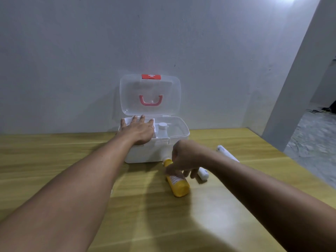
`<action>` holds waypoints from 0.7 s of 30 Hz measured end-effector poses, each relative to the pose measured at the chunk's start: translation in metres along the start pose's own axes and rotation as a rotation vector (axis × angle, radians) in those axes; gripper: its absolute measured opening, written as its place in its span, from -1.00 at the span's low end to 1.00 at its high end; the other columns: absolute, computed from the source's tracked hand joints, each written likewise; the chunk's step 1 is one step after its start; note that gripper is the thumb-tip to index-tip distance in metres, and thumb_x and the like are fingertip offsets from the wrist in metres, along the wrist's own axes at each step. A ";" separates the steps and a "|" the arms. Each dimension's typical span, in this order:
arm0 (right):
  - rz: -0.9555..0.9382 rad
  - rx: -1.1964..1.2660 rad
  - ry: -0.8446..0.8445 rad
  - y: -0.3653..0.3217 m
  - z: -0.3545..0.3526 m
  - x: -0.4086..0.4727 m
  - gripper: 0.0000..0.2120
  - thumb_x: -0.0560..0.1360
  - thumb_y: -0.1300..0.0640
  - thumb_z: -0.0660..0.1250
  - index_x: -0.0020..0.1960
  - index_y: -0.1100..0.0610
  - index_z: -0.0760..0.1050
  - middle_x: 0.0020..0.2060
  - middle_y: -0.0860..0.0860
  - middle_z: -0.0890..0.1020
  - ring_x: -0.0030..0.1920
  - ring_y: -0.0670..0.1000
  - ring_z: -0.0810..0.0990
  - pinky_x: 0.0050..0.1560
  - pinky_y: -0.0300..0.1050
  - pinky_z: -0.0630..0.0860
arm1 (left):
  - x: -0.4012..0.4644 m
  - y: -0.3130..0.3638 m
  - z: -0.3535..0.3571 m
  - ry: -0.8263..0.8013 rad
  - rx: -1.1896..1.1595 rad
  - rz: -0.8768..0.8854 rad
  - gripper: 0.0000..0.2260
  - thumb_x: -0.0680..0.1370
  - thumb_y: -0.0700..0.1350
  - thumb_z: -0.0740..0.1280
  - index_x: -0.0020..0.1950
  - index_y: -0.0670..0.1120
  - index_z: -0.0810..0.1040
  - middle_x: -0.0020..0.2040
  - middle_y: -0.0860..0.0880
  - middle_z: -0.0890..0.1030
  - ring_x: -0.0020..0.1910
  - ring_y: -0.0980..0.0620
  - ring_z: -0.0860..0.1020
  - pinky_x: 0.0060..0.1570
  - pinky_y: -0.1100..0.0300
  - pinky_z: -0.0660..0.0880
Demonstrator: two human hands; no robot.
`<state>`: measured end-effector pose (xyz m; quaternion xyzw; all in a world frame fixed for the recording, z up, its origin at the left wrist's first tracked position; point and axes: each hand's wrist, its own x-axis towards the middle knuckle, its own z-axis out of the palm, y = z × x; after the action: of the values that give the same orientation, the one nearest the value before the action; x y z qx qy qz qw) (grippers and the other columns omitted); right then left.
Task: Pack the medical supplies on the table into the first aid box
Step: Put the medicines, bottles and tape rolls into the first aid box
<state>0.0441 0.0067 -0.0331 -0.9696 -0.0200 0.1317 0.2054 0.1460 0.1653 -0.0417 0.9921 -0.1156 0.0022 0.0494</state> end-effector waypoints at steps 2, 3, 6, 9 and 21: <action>0.001 0.065 -0.027 0.001 0.006 -0.002 -0.60 0.28 0.08 0.56 -0.03 0.32 0.57 -0.27 0.22 0.69 -0.36 0.14 0.71 -0.46 -0.06 0.63 | 0.000 0.000 0.000 -0.005 0.006 -0.001 -0.53 0.62 0.03 -0.20 0.56 0.13 -0.12 0.60 -0.03 -0.17 0.56 -0.10 -0.19 0.43 -0.28 -0.26; 0.004 0.086 -0.036 0.002 0.004 -0.004 -0.57 0.27 0.11 0.56 0.02 0.32 0.56 -0.23 0.23 0.69 -0.36 0.14 0.71 -0.47 -0.06 0.63 | 0.000 0.001 0.000 -0.007 0.005 -0.002 -0.53 0.62 0.03 -0.20 0.56 0.12 -0.12 0.60 -0.03 -0.17 0.56 -0.10 -0.19 0.43 -0.28 -0.26; -0.001 0.125 -0.061 0.003 -0.017 -0.013 -0.47 0.28 0.15 0.56 0.18 0.29 0.48 -0.17 0.23 0.66 -0.36 0.11 0.69 -0.47 -0.03 0.63 | 0.001 0.000 0.000 -0.006 0.005 -0.003 -0.52 0.62 0.03 -0.21 0.56 0.13 -0.12 0.60 -0.03 -0.17 0.57 -0.09 -0.19 0.43 -0.28 -0.26; -0.058 0.279 -0.026 0.005 -0.059 -0.025 -0.50 0.33 0.19 0.52 0.20 0.08 0.43 -0.13 0.19 0.62 -0.33 0.13 0.70 -0.41 0.01 0.64 | 0.002 -0.001 0.000 -0.004 0.009 0.003 -0.52 0.62 0.03 -0.20 0.56 0.12 -0.12 0.60 -0.04 -0.17 0.57 -0.10 -0.18 0.43 -0.29 -0.26; -0.246 -0.050 0.550 -0.003 -0.071 0.031 -0.50 0.32 0.10 0.54 0.20 0.07 0.46 0.13 0.11 0.58 -0.05 0.07 0.49 -0.12 -0.12 0.44 | 0.002 0.000 0.001 0.007 -0.002 0.002 -0.52 0.61 0.04 -0.21 0.55 0.13 -0.11 0.60 -0.04 -0.17 0.56 -0.10 -0.19 0.42 -0.28 -0.27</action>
<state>0.0929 -0.0159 0.0229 -0.9640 -0.0839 -0.1623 0.1933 0.1475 0.1651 -0.0427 0.9919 -0.1164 0.0054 0.0507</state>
